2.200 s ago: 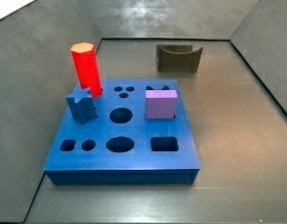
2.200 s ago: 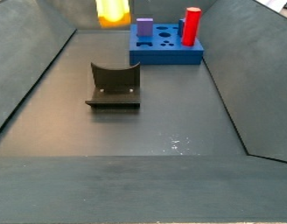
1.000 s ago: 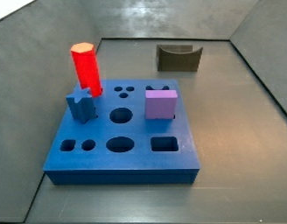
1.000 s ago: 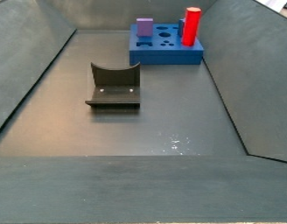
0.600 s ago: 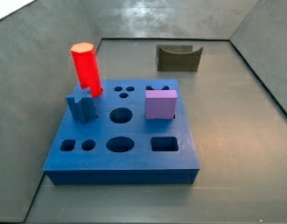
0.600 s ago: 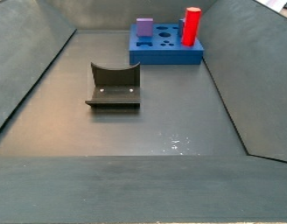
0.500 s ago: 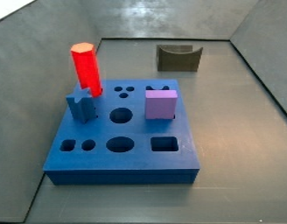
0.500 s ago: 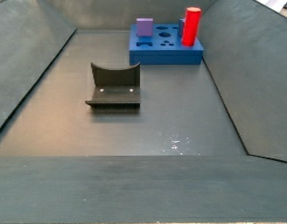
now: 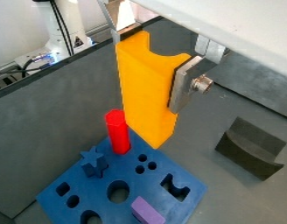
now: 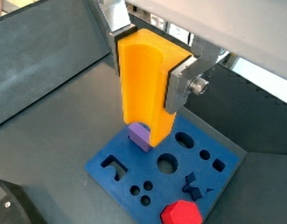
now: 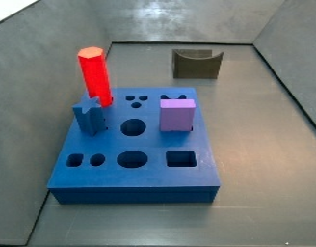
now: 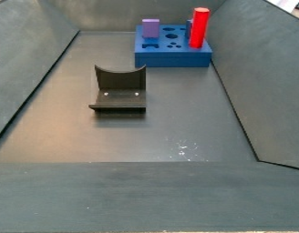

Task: Pick up the arch object. Move up. Place the arch object on the fixture. Regrasp the arch object. Move to above the board. Insert the arch object.
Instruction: Insert the arch object.

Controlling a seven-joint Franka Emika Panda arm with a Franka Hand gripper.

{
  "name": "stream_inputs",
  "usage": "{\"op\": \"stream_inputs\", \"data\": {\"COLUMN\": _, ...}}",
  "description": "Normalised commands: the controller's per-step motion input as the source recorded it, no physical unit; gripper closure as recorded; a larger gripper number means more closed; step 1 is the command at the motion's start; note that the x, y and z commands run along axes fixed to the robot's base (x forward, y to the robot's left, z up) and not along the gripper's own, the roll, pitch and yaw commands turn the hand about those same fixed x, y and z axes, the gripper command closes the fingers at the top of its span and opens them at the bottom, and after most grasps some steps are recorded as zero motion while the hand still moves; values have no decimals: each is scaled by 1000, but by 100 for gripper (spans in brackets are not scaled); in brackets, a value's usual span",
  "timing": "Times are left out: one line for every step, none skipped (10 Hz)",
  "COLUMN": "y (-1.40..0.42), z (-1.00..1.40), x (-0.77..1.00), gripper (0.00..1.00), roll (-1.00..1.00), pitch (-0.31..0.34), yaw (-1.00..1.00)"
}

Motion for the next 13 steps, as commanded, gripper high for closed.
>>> {"op": "stream_inputs", "data": {"y": 46, "z": -240, "x": 49, "gripper": 100, "roll": 14, "pitch": 0, "yaw": 180}}
{"op": "stream_inputs", "data": {"y": 423, "z": -626, "x": 340, "gripper": 100, "roll": 0, "pitch": 0, "yaw": 180}}
{"op": "stream_inputs", "data": {"y": 363, "z": -1000, "x": 566, "gripper": 100, "roll": -53, "pitch": 0, "yaw": 111}}
{"op": "stream_inputs", "data": {"y": 289, "z": -1000, "x": 586, "gripper": 100, "roll": -21, "pitch": 0, "yaw": 100}}
{"op": "stream_inputs", "data": {"y": 0, "z": -917, "x": 611, "gripper": 100, "roll": -127, "pitch": -67, "yaw": 120}}
{"op": "stream_inputs", "data": {"y": 0, "z": -680, "x": 377, "gripper": 100, "roll": -209, "pitch": -143, "yaw": 0}}
{"op": "stream_inputs", "data": {"y": 209, "z": -903, "x": 306, "gripper": 100, "roll": -80, "pitch": -139, "yaw": 129}}
{"op": "stream_inputs", "data": {"y": 309, "z": -1000, "x": 6, "gripper": 100, "roll": 0, "pitch": -94, "yaw": 183}}
{"op": "stream_inputs", "data": {"y": 209, "z": -1000, "x": -109, "gripper": 100, "roll": 69, "pitch": -136, "yaw": 203}}
{"op": "stream_inputs", "data": {"y": 0, "z": -857, "x": -546, "gripper": 100, "roll": 176, "pitch": -179, "yaw": 166}}
{"op": "stream_inputs", "data": {"y": -183, "z": -797, "x": -597, "gripper": 100, "roll": 154, "pitch": -203, "yaw": 123}}
{"op": "stream_inputs", "data": {"y": -229, "z": -720, "x": -243, "gripper": 100, "roll": 117, "pitch": -267, "yaw": 106}}
{"op": "stream_inputs", "data": {"y": 0, "z": -637, "x": 0, "gripper": 100, "roll": 91, "pitch": -146, "yaw": 17}}
